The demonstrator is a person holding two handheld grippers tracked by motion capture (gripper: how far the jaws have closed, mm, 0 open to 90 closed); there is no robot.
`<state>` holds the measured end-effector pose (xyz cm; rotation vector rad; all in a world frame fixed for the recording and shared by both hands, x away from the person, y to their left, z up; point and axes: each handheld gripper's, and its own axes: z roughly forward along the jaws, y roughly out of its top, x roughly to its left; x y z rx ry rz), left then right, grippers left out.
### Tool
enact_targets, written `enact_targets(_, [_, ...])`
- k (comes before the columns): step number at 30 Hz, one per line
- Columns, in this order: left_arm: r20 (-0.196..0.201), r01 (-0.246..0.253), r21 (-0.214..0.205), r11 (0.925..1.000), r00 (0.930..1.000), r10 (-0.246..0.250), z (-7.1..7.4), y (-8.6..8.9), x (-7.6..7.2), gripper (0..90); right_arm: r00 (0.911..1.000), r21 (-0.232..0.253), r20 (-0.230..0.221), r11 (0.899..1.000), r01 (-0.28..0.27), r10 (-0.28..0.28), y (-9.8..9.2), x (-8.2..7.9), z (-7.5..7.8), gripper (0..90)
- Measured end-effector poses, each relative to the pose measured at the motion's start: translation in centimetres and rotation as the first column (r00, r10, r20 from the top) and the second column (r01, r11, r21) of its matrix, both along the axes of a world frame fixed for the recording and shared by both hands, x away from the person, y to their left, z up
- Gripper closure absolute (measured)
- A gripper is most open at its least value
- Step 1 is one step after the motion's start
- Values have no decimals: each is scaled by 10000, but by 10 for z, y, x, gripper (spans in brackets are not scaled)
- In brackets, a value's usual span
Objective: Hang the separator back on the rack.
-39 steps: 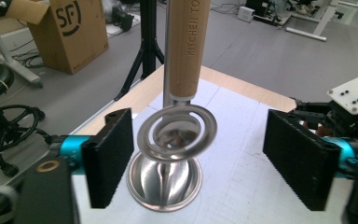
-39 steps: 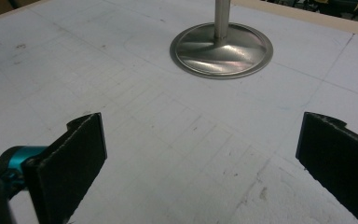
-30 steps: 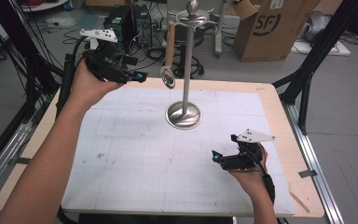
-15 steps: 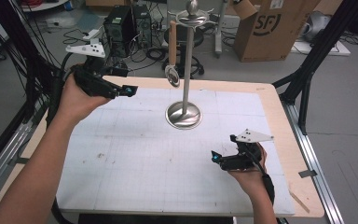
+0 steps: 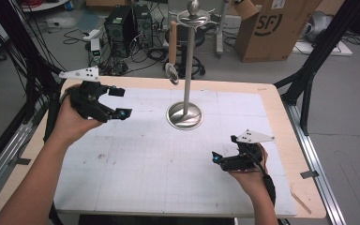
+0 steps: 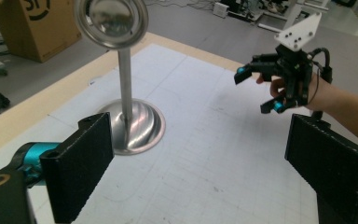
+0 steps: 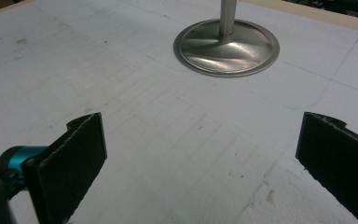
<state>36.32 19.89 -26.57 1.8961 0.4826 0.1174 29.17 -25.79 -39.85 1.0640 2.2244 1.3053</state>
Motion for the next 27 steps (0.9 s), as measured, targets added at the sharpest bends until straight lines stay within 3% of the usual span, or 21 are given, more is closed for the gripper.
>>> enact_targets(4, [-242, 237, -131, 9996, 9994, -240, -22, 6, -5, 76, 10000, 11, 13, 10000, -16, 16, 1, 0, 0, 1])
enact_targets(10, [-331, 402, -240, 9989, 9986, -410, -37, 13, -10, 64, 10000, -10, -29, 10000, -24, 24, 1, 0, -1, 1])
enact_targets(14, [-406, 529, -511, 9973, 9977, -550, -52, 15, -20, 56, 10000, -15, -30, 10000, -25, 25, 1, 0, 0, 1])
enact_targets(16, [-491, 602, -626, 9962, 9968, -633, -66, 18, -25, 56, 10000, 1, -19, 10000, -6, 6, 1, 1, 0, 1])
enact_targets(27, [-579, 275, -743, 9969, 9978, -318, -100, 34, -40, 51, 10000, -14, 2, 10000, -18, 18, 1, 1, 0, 1])
